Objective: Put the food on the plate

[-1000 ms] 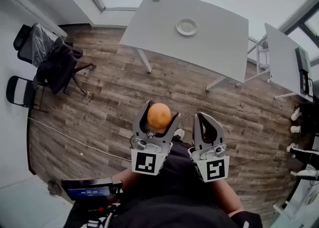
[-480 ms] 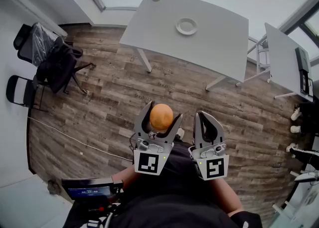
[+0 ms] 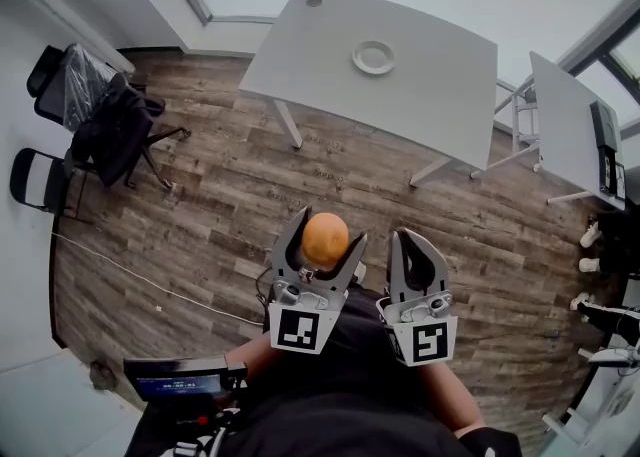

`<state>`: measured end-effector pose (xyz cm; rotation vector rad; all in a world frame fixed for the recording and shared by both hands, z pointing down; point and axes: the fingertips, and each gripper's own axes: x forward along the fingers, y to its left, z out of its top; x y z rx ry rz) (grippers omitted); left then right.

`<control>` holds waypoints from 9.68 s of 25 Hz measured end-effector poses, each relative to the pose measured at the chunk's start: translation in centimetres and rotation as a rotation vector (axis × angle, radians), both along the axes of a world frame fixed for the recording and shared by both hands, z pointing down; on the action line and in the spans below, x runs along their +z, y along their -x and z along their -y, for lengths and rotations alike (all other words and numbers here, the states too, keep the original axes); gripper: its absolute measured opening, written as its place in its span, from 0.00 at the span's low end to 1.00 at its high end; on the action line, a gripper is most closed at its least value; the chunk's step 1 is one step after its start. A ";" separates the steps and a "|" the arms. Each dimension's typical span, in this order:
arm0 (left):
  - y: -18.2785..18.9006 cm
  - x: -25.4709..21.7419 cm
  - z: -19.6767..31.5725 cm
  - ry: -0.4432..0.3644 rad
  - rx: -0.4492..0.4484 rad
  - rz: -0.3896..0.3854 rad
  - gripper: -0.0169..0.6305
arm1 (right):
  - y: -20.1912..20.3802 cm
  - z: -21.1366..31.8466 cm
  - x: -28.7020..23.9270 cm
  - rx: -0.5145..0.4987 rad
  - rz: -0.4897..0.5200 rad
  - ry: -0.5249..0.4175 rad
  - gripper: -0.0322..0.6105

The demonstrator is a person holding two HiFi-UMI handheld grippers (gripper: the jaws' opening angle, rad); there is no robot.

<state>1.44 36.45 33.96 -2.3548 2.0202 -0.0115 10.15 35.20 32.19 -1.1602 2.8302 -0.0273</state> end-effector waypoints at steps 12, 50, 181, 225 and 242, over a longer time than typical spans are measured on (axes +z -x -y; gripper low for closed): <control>-0.6 0.5 0.1 0.027 -0.005 -0.012 0.55 | -1.7 0.7 -0.2 0.062 -0.013 -0.017 0.05; -0.5 1.4 0.2 0.078 -0.078 -0.039 0.55 | -3.9 0.5 3.2 0.016 0.019 0.067 0.05; 8.7 13.1 51.0 0.340 0.118 -0.070 0.55 | 6.1 46.8 1.8 0.129 -0.043 0.136 0.05; 10.1 29.8 55.9 0.697 0.110 0.093 0.55 | 4.8 48.5 2.7 0.150 -0.090 0.132 0.05; 9.7 34.7 55.2 0.837 0.214 0.114 0.55 | 3.5 47.5 2.6 0.173 -0.076 0.143 0.05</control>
